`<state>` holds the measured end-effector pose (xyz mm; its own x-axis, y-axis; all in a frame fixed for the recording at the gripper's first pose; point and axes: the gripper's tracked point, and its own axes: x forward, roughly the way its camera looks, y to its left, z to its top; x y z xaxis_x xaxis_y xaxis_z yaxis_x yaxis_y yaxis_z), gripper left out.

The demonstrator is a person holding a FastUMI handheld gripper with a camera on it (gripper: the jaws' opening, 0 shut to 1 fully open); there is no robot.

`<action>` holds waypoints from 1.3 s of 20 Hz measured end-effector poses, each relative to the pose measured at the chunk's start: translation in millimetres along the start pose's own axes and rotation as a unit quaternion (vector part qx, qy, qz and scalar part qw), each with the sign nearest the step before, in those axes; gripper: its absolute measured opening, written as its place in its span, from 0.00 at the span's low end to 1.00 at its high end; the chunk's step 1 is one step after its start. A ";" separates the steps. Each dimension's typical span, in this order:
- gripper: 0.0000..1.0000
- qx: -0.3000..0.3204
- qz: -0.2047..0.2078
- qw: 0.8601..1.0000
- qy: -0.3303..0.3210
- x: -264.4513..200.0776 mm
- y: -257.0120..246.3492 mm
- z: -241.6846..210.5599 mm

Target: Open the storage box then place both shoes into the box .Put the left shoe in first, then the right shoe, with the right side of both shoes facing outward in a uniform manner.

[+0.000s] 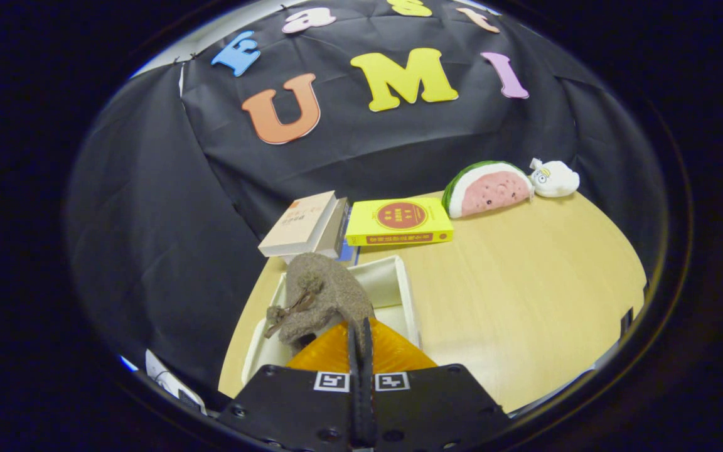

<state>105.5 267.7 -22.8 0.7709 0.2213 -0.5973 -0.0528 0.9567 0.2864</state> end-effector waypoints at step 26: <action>0.09 -0.012 -0.023 1.000 -0.004 8.0 -23.4 -35.4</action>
<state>90.5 253.8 -60.9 0.7773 0.1756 -0.6041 -0.0319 0.9700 0.2409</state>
